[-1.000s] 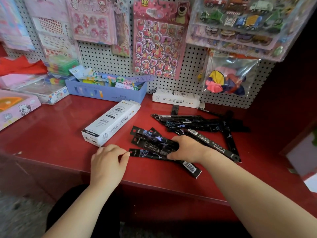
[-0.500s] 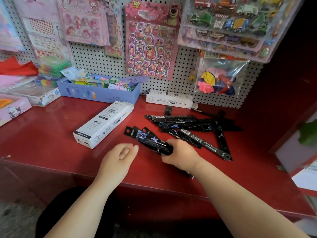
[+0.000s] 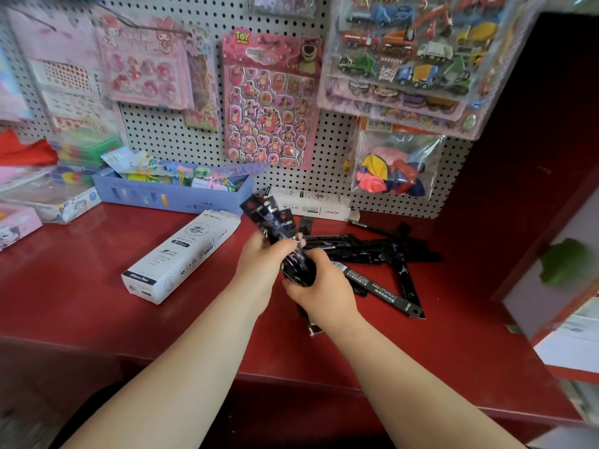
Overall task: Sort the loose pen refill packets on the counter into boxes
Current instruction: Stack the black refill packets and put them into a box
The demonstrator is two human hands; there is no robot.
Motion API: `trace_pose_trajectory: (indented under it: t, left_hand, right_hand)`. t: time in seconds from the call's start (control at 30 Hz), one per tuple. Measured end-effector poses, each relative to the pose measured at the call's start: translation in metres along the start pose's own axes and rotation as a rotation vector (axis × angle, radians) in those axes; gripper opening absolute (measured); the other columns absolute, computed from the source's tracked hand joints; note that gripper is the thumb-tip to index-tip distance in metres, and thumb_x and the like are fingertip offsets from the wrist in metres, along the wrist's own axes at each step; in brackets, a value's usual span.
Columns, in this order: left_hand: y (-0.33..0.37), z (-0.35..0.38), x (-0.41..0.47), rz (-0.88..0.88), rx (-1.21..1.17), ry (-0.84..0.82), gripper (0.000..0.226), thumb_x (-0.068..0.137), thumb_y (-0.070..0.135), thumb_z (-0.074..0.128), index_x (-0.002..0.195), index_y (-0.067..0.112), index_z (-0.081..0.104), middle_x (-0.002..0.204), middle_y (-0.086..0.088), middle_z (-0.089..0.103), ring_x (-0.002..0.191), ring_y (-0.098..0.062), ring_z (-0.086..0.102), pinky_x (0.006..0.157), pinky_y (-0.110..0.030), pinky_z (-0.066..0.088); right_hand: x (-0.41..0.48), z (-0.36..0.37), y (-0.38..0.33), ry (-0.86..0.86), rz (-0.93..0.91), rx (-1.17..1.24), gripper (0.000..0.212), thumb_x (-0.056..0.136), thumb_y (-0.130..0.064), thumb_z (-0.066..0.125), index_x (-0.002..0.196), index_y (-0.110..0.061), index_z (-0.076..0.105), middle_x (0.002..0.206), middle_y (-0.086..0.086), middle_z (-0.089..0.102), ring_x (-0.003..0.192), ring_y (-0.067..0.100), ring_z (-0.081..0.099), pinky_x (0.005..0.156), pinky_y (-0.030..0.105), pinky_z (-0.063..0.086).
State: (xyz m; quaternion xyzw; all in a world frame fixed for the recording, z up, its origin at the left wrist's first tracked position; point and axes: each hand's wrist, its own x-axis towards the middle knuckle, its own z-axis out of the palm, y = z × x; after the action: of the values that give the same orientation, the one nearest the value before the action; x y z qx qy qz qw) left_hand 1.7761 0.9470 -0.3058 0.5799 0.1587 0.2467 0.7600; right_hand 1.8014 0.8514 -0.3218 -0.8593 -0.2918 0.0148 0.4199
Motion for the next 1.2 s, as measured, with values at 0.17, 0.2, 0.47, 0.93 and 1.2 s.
trace_pose_trajectory:
  t: [0.17,0.2,0.47,0.93,1.2]
  left_hand:
    - [0.021,0.016,0.015,0.042,0.084,-0.143,0.028,0.083,-0.009,0.045,0.074,0.016,0.055,0.061,0.005,0.064,0.053,0.000,0.063,0.061,-0.022,0.052]
    - [0.025,0.018,0.018,0.069,0.128,-0.171,0.027,0.083,-0.008,0.046,0.075,0.016,0.054,0.064,0.003,0.062,0.051,0.002,0.062,0.062,-0.023,0.050]
    - [0.037,0.025,0.027,0.148,0.179,-0.391,0.017,0.084,-0.001,0.053,0.073,0.011,0.058,0.051,0.008,0.066,0.053,-0.001,0.060,0.063,-0.015,0.051]
    - [0.006,0.036,0.036,0.200,0.229,-0.263,0.023,0.072,0.003,0.070,0.083,0.021,0.060,0.073,0.013,0.065,0.062,0.011,0.061,0.062,-0.008,0.048]
    - [0.014,0.048,0.046,0.201,0.327,-0.346,0.026,0.072,0.003,0.070,0.071,0.027,0.060,0.062,0.013,0.064,0.058,0.005,0.059,0.063,-0.013,0.050]
  right_hand:
    - [0.008,-0.004,-0.006,0.010,0.108,0.403,0.046,0.075,-0.017,0.071,0.114,-0.013,0.048,0.086,-0.013,0.055,0.090,0.011,0.057,0.077,0.023,0.044]
    - [0.008,-0.006,-0.004,-0.041,0.123,0.455,0.048,0.074,-0.016,0.072,0.116,-0.014,0.048,0.086,-0.016,0.053,0.087,0.006,0.055,0.077,0.019,0.044]
    - [0.013,-0.008,0.011,-0.111,0.105,0.484,0.018,0.079,-0.009,0.066,0.067,-0.012,0.053,0.057,0.002,0.054,0.047,0.006,0.051,0.056,0.024,0.043]
    - [0.030,0.006,0.029,0.149,0.082,0.479,0.052,0.072,-0.021,0.075,0.116,-0.012,0.048,0.101,-0.004,0.060,0.096,0.012,0.059,0.084,0.023,0.046]
    - [0.032,0.000,0.041,0.106,0.082,0.531,0.026,0.074,-0.015,0.073,0.095,-0.018,0.059,0.090,-0.004,0.064,0.086,0.008,0.060,0.076,0.015,0.045]
